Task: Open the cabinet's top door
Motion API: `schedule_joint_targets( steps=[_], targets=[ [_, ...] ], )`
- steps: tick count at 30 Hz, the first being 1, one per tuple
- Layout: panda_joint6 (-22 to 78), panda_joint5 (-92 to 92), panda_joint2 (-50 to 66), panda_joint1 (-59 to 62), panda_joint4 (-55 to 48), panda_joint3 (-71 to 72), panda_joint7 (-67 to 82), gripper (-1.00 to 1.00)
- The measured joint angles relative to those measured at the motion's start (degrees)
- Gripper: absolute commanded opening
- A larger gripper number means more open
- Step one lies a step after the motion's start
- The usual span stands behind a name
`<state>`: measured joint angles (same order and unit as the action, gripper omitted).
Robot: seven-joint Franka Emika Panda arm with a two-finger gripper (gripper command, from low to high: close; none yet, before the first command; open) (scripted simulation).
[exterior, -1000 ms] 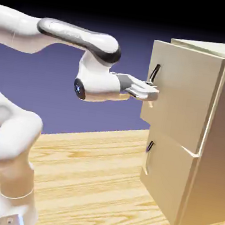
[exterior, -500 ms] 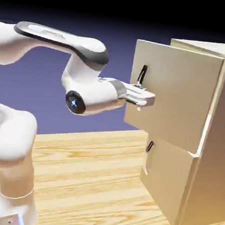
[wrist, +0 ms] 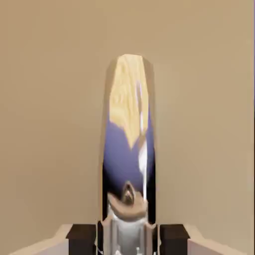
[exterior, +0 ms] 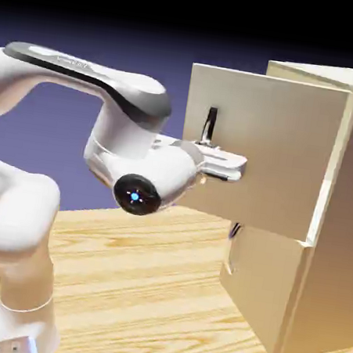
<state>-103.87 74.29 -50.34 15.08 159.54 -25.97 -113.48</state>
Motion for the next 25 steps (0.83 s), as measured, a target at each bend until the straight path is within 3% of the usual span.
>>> schedule_joint_targets(
  steps=[12,25],
  targets=[
    [29.9,-16.8,20.4,-10.9,-20.7,-22.6,5.4,-1.0],
    [59.2,-18.2,47.2,-22.1,-41.5,-40.7,18.3,-1.0]
  ],
)
